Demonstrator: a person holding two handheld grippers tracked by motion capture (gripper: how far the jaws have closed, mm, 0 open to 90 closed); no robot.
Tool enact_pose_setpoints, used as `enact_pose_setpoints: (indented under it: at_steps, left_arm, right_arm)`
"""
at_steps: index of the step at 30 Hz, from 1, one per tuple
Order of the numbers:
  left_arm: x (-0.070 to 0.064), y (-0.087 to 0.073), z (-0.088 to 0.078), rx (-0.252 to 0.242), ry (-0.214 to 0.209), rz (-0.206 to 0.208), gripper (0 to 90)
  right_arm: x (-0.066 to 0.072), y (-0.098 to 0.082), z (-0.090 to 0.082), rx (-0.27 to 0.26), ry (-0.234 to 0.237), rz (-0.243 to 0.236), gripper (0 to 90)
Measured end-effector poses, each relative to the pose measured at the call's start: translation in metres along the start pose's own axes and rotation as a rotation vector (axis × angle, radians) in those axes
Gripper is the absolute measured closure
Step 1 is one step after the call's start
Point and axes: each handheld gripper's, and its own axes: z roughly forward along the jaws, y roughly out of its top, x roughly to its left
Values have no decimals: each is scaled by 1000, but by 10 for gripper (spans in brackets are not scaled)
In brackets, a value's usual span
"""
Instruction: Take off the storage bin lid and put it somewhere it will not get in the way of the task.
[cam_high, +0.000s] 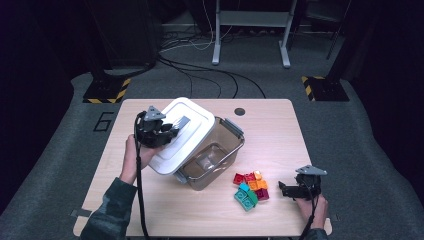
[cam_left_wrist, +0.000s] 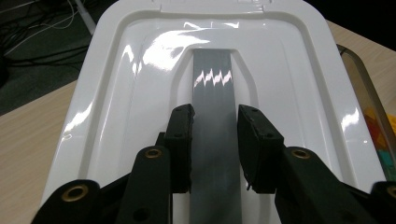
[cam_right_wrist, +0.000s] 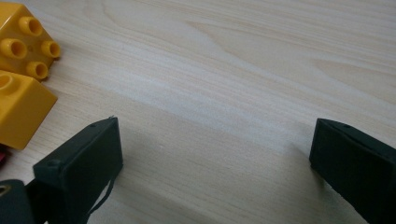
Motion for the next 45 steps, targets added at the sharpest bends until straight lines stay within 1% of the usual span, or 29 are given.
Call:
enact_pose_setpoints:
  at_steps: [2, 7, 8, 9, 11, 12, 13, 14, 15, 17, 19, 20, 21, 22, 23, 28, 29, 30, 31, 36, 37, 38, 39, 41, 43, 45]
  left_arm:
    - [2, -1, -1, 2, 4, -3, 667]
    - [15, -9, -8, -9, 28, -33, 667]
    - [19, -11, -11, -12, 35, -44, 667]
    - [19, -11, -11, -12, 35, -44, 666]
    - [23, -14, -14, -12, 46, -57, 666]
    - [27, -16, -16, -15, 55, -64, 666]
    - [27, -16, -16, -15, 55, -64, 667]
    - [29, -18, -17, -18, 61, -70, 667]
    - [34, -21, -20, -20, 75, -79, 666]
    - [35, -22, -20, -17, 78, -82, 666]
    - [40, -27, -22, -13, 88, -94, 667]
    - [45, -30, -23, -9, 99, -106, 667]
    - [45, -30, -23, -9, 99, -106, 667]
    - [49, -34, -25, -9, 110, -121, 667]
    - [49, -34, -25, -9, 110, -121, 667]
    - [62, -44, -28, -4, 145, -149, 667]
    - [62, -44, -28, -4, 145, -149, 667]
    - [66, -48, -30, -4, 158, -163, 666]
    - [66, -48, -30, -4, 158, -163, 667]
    - [78, -59, -31, -3, 188, -196, 667]
    - [80, -61, -31, 4, 191, -200, 667]
    - [82, -62, -31, 5, 194, -205, 667]
    - [85, -66, -30, 17, 196, -212, 667]
    - [86, -68, -29, 14, 199, -217, 667]
    - [90, -73, -27, 28, 202, -222, 667]
    - [92, -77, -25, 28, 206, -232, 666]
  right_arm:
    - [0, 0, 0, 0, 0, 0, 15]
    - [0, 0, 0, 0, 0, 0, 15]
    - [0, 0, 0, 0, 0, 0, 15]
    - [0, 0, 0, 0, 0, 0, 15]
    - [0, 0, 0, 0, 0, 0, 15]
    - [0, 0, 0, 0, 0, 1, 15]
    - [0, 0, 0, 0, 0, 1, 15]
    - [0, 0, 0, 0, 0, 0, 15]
    - [0, 0, 0, 0, -1, 0, 15]
    - [0, 0, 0, 0, -1, 1, 15]
    - [0, 0, 0, 0, -1, 1, 15]
    - [0, 0, 0, 0, -1, 0, 15]
    - [0, 0, 0, 0, -1, 1, 15]
    - [0, 0, 0, 0, -1, 1, 15]
    - [0, 0, 0, 0, -1, 1, 15]
    - [0, 0, 0, 0, -1, 1, 15]
    - [0, 0, 0, 0, -1, 1, 15]
    - [0, 0, 0, 0, -1, 1, 15]
    - [0, 0, 0, 0, -1, 1, 15]
    - [0, 0, 0, 0, -1, 1, 15]
    - [0, 0, 0, 0, -1, 1, 15]
    - [0, 0, 0, 0, -1, 1, 15]
    - [0, 0, 0, 0, -1, 1, 15]
    - [0, 0, 0, 0, -1, 1, 15]
    - [0, 0, 0, 0, -1, 1, 15]
    - [0, 0, 0, 0, -2, 1, 15]
